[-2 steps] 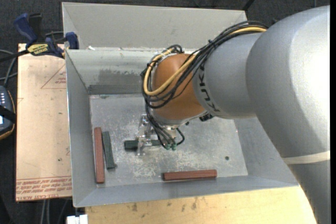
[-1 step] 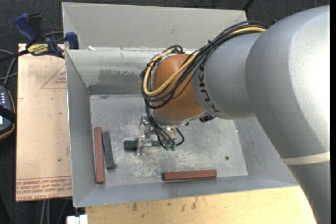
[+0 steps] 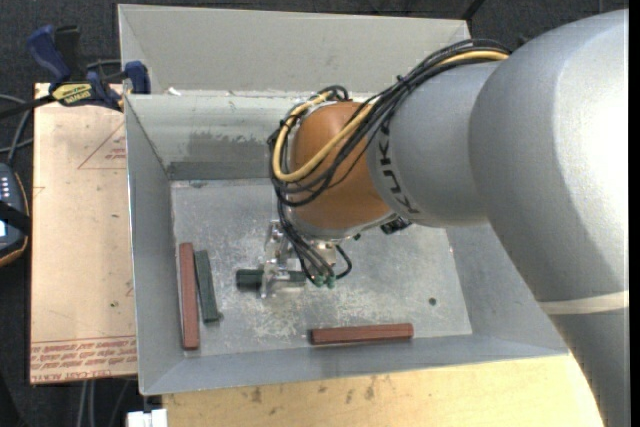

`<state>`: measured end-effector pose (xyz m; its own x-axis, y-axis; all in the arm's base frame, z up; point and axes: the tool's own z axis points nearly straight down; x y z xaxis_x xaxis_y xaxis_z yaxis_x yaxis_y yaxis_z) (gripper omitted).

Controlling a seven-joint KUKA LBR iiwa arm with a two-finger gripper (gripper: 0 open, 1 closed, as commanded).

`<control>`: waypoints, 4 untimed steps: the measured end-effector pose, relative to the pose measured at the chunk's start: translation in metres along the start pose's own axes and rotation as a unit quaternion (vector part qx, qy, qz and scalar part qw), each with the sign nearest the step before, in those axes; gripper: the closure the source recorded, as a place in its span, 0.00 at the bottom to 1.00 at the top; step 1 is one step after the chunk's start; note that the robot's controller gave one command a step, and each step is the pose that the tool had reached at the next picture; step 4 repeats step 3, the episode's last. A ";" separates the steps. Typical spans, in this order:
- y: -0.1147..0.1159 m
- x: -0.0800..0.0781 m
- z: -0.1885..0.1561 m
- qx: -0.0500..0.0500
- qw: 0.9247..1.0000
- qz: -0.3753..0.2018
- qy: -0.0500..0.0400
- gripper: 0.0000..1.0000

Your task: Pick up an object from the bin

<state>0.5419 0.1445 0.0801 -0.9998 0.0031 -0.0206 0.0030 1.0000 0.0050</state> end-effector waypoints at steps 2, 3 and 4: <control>0.000 0.003 -0.033 0.002 1.000 -0.002 0.011 1.00; 0.000 0.001 -0.046 0.001 1.000 -0.002 0.008 1.00; 0.000 0.001 -0.046 0.001 1.000 -0.002 0.008 1.00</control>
Offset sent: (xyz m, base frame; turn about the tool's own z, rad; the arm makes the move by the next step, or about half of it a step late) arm -0.0001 0.0002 0.0614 0.0000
